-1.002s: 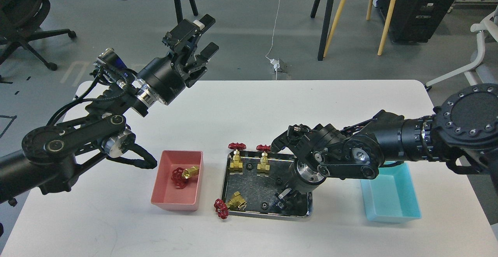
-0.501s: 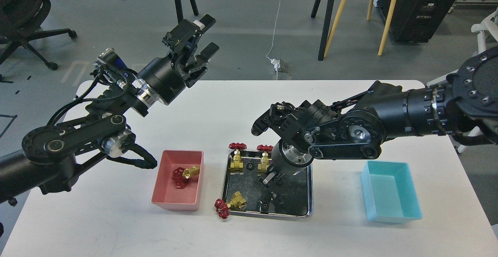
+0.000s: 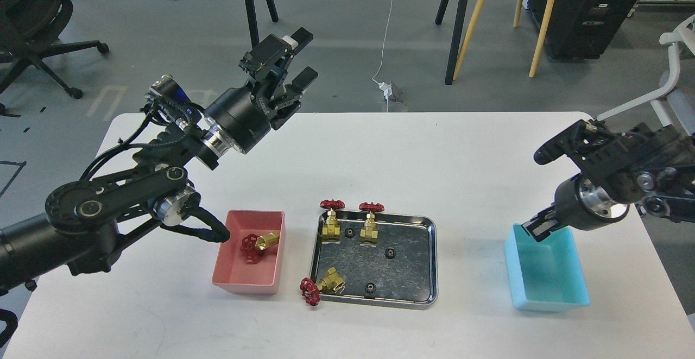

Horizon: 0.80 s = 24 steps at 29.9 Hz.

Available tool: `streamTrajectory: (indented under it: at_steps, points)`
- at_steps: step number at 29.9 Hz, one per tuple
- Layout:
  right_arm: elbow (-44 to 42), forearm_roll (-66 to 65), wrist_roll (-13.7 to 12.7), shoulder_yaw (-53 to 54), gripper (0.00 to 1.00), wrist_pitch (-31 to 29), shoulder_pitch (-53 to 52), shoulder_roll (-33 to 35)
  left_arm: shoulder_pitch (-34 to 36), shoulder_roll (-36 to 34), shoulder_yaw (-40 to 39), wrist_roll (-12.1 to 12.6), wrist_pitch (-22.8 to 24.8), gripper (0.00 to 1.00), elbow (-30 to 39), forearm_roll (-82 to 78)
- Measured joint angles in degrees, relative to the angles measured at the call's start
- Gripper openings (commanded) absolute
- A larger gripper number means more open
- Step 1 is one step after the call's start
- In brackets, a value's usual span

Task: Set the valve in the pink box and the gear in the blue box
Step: 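Carry the gear with the right gripper into the blue box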

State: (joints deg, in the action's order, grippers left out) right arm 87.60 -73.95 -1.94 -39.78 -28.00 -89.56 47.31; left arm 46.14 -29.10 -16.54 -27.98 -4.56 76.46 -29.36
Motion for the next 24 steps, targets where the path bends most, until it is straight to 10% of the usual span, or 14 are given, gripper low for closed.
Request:
streamTrajectory:
  at_steps: [8, 12, 14, 24]
  points:
    - [0.15, -1.62, 0.01, 2.63, 0.25, 0.00, 6.68, 3.05, -0.07, 2.01, 0.02, 0.00, -0.13, 0.86, 0.30, -0.09]
    - [0.15, -1.49, -0.03, 3.07, 0.62, 0.00, 7.32, 3.80, -0.08, 2.43, 0.06, 0.00, -0.18, 0.86, 0.43, -0.09]
    - [0.13, -1.24, -0.06, 3.67, 1.00, 0.00, 7.36, 3.91, -0.08, 2.46, 0.06, 0.00, -0.18, 0.86, 0.44, -0.09]
    - [-3.06, 10.12, -0.09, 15.39, 0.99, -0.01, 8.38, 4.54, 0.98, 2.71, -0.91, -0.02, -0.04, 0.86, -0.08, -0.09]
